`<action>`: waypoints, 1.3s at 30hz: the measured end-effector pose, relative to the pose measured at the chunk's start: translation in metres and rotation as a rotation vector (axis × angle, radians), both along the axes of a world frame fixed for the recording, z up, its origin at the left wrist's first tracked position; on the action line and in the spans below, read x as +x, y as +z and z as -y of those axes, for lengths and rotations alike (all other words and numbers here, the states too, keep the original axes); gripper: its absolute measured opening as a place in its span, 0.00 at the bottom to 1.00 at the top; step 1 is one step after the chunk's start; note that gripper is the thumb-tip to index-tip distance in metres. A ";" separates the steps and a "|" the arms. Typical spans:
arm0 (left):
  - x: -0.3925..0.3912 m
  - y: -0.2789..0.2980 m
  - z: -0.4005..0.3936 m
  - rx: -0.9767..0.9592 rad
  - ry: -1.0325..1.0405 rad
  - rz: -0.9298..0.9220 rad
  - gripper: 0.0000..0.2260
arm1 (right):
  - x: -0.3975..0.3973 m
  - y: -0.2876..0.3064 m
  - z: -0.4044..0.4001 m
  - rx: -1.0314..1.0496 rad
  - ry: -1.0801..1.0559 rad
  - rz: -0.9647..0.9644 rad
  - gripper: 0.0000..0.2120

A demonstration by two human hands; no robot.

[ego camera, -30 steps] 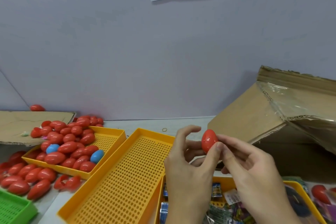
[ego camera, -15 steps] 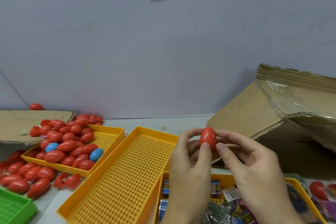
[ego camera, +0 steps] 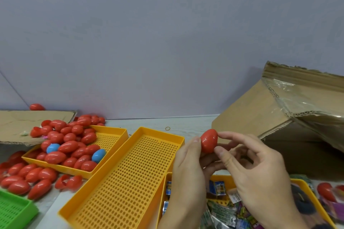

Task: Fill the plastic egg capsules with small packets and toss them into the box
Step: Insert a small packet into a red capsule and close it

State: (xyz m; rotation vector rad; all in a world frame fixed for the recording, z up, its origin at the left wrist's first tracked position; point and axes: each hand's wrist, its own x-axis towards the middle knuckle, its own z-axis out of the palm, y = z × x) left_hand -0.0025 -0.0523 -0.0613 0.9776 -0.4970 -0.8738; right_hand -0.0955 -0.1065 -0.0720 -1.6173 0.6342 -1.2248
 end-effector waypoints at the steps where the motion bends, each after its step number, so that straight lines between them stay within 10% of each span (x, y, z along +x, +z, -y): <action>1: 0.000 0.001 0.000 -0.008 -0.020 -0.041 0.15 | 0.000 0.001 0.000 -0.006 -0.005 0.001 0.12; 11: 0.002 0.001 -0.001 -0.026 -0.099 -0.210 0.15 | 0.000 0.001 -0.001 -0.006 -0.056 -0.042 0.12; 28: 0.050 -0.009 -0.009 0.079 0.473 0.288 0.08 | -0.009 0.005 -0.002 -0.231 -0.142 -0.411 0.12; 39: 0.043 -0.009 -0.005 0.110 0.442 0.411 0.08 | -0.014 0.025 -0.018 -0.156 0.367 -0.936 0.04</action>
